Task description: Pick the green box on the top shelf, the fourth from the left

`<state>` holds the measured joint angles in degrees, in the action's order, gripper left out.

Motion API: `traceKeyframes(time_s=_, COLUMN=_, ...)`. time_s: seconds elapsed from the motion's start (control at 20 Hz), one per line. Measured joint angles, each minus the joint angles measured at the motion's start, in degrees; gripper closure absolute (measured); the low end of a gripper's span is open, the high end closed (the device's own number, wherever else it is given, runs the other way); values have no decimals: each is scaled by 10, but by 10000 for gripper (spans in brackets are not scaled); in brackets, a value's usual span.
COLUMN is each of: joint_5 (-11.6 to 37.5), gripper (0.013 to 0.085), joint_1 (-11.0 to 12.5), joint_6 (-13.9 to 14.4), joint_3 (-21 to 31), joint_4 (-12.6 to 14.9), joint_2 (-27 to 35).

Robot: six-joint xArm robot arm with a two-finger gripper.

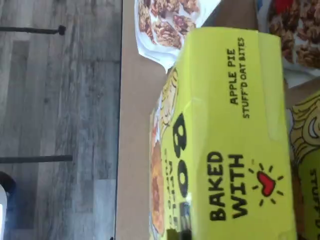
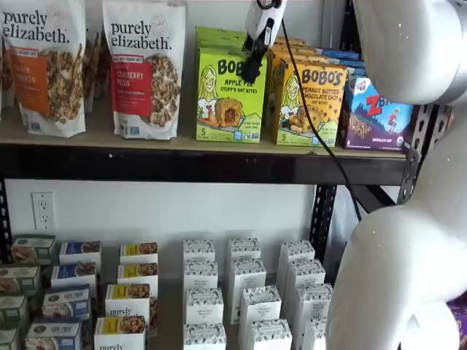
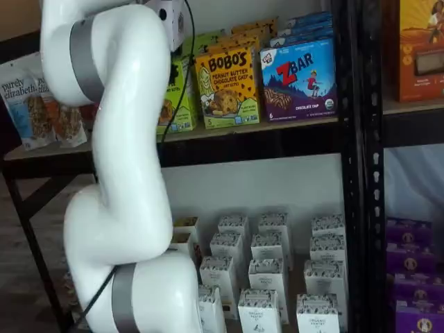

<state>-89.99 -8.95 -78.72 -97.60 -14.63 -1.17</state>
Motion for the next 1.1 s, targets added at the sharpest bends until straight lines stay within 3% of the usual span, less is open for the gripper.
traceKeyframes(time_s=0.15, joint_5=-1, gripper=610, joint_1=0, joint_6=0, joint_3=-1, joint_4=-1, joint_2=0)
traceKeyframes(time_s=1.1, joint_5=-12, gripper=610, joint_1=5, joint_6=1, joint_3=-2, joint_4=-16, joint_2=-10)
